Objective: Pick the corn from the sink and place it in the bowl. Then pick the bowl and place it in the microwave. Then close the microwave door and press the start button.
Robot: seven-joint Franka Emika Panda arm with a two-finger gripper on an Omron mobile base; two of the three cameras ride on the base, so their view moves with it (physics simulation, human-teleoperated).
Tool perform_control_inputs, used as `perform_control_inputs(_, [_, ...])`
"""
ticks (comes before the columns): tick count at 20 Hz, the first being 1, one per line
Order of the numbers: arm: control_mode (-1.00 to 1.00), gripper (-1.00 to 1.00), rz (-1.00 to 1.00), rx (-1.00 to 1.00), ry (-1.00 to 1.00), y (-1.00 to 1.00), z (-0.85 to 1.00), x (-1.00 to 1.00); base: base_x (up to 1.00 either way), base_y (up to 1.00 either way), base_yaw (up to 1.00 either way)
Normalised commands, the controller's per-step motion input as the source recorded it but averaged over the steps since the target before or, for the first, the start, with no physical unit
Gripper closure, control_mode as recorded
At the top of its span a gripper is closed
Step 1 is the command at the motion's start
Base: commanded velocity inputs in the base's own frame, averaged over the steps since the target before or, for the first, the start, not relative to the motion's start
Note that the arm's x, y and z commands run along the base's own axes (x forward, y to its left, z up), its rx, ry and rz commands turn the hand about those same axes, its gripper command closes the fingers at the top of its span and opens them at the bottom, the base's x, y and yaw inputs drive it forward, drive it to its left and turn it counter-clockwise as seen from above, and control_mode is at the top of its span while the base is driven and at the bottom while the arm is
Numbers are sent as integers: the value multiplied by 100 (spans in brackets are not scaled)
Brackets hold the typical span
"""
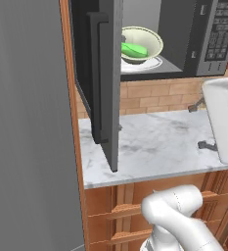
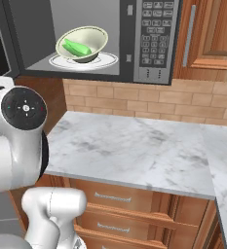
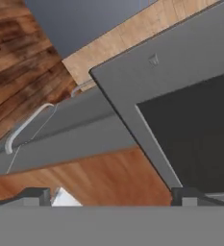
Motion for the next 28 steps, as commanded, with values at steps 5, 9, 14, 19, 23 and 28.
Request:
perform_control_inputs(5, [-100,-100,23,2,-12,24,0,-100,0,0,0])
perform_control_inputs(9, [-100,-100,3,10,-11,0,1,-100,0,0,0])
perform_control_inputs(14, [-100,-100,1,11,0,5,0,-100,0,0,0])
perform_control_inputs(19, [-100,-100,5,0,0,86,0,-70,0,0,0])
perform_control_inputs(23, [-100,-100,0,0,0,95,0,-25,0,0,0])
perform_control_inputs(28, [-100,-100,-1,0,6,96,0,7,0,0,0])
